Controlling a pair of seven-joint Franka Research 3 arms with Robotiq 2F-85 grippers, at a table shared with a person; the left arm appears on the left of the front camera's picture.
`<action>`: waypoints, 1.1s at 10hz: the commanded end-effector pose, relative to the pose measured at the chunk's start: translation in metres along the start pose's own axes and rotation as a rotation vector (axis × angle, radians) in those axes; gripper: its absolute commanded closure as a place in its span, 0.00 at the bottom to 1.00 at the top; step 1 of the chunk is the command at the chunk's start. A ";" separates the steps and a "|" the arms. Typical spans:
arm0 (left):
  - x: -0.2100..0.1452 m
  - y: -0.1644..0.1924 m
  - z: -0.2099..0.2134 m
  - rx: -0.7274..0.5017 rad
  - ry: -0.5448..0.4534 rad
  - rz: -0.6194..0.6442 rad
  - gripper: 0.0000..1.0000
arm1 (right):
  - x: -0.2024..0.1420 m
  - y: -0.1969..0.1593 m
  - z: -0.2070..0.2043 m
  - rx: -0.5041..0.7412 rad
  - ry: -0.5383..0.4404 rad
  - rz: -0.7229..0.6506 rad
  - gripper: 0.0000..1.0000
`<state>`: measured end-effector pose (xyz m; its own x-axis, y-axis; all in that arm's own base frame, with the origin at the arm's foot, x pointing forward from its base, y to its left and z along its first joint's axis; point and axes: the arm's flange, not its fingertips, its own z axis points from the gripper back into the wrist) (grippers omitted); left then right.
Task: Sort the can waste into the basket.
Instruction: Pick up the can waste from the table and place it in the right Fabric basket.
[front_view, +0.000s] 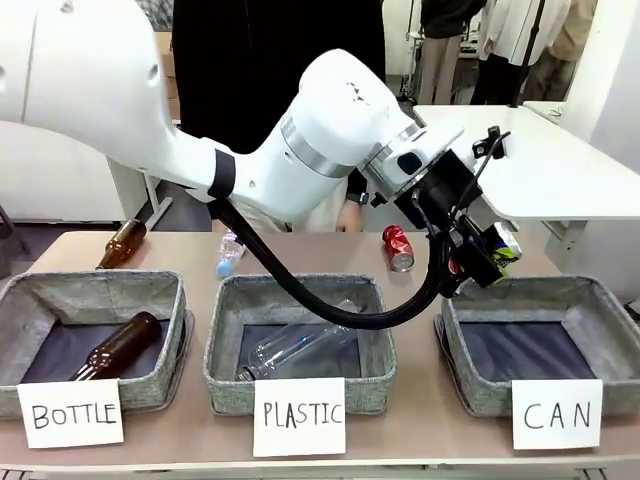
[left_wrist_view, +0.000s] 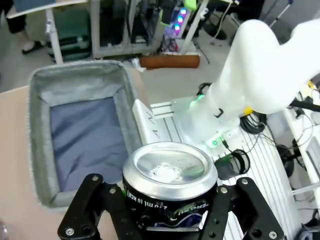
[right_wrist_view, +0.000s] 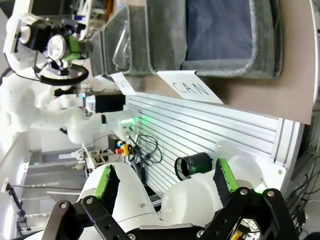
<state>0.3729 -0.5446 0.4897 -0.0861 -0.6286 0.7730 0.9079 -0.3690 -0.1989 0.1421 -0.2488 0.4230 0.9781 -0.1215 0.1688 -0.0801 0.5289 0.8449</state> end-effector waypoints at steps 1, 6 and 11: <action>-0.005 -0.002 -0.008 -0.023 0.008 0.007 1.00 | -0.002 0.003 -0.001 0.013 -0.001 0.001 0.00; 0.018 0.045 -0.081 0.274 -0.090 -0.277 1.00 | -0.002 0.003 -0.001 0.013 -0.001 0.001 0.00; 0.008 0.056 -0.088 0.246 -0.060 -0.220 0.42 | -0.002 0.003 -0.001 0.013 -0.001 0.001 0.00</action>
<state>0.3850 -0.6269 0.4251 -0.2766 -0.5000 0.8207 0.9462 -0.2909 0.1418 0.1420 -0.2482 0.4231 0.9780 -0.1205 0.1703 -0.0820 0.5287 0.8448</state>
